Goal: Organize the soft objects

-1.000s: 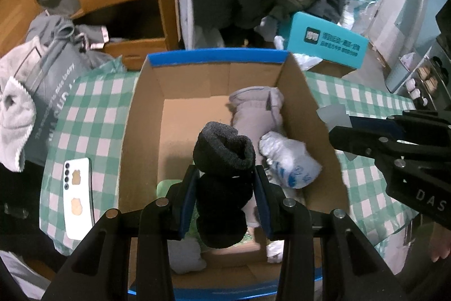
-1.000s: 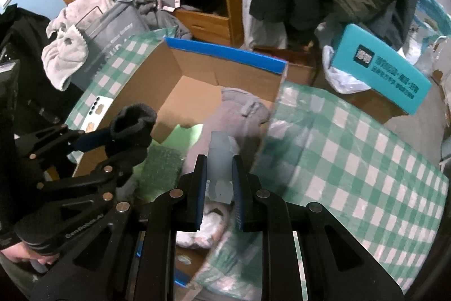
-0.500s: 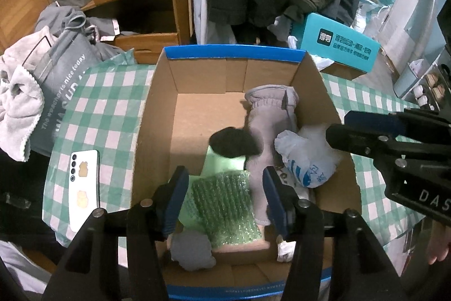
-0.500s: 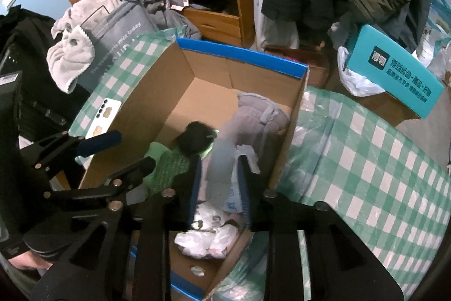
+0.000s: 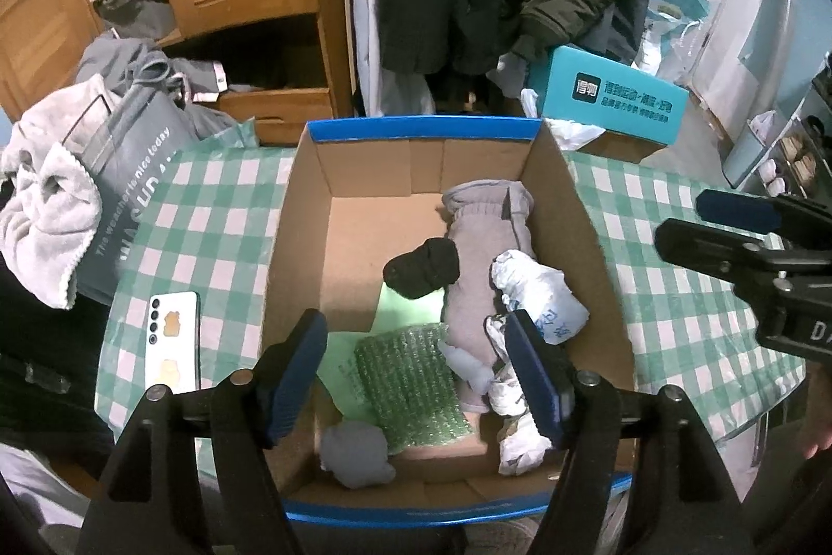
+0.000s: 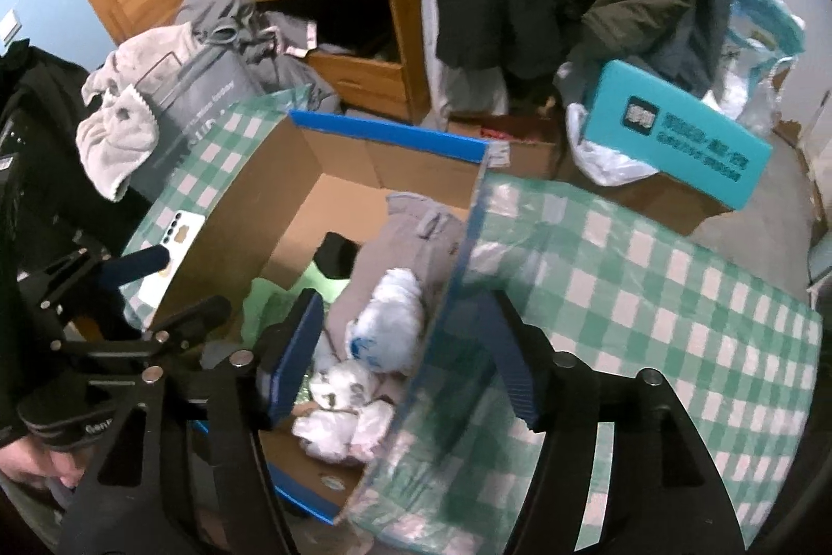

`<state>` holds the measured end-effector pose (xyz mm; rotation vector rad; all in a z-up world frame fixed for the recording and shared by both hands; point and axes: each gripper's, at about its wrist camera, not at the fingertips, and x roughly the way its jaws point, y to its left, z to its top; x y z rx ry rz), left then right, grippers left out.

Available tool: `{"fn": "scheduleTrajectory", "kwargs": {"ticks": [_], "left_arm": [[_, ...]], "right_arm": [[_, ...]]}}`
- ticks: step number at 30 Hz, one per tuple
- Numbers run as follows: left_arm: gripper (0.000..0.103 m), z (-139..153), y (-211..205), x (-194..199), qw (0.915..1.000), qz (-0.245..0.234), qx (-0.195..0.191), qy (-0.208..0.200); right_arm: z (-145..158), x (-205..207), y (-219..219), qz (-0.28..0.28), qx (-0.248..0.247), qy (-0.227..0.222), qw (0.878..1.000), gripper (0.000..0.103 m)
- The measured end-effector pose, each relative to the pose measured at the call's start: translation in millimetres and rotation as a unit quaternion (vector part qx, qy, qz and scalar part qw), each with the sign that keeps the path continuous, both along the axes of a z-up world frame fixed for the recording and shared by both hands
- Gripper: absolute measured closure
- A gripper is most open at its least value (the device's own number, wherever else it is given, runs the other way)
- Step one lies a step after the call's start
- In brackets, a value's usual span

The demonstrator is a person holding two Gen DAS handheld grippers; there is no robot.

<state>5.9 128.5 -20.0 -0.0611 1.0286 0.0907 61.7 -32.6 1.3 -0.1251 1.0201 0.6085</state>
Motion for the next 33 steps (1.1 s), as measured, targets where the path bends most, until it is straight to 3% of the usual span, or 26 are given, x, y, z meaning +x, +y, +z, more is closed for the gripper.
{"fn": "scheduleTrajectory", "kwargs": {"ticks": [3, 6, 19, 33], "left_arm": [[0.028, 4.3, -6.5, -0.9, 0.9999, -0.010, -0.004, -0.005], [0.017, 13.2, -17.9, -3.0, 0.9996, -0.019, -0.003, -0.020], [0.017, 34.4, -55.9, -7.1, 0.9975, -0.051, 0.004, -0.048], [0.017, 40.1, -77.0, -5.6, 0.9966, -0.066, 0.007, -0.050]], "right_arm": [[4.5, -5.5, -14.6, -0.013, -0.002, -0.009, 1.000, 0.038], [6.4, -10.3, -31.1, -0.029, 0.002, -0.013, 1.000, 0.037], [18.2, -38.9, -83.4, -0.066, 0.008, -0.053, 0.996, 0.036], [16.6, -37.6, -109.1, -0.083, 0.018, -0.054, 0.995, 0.036]]}}
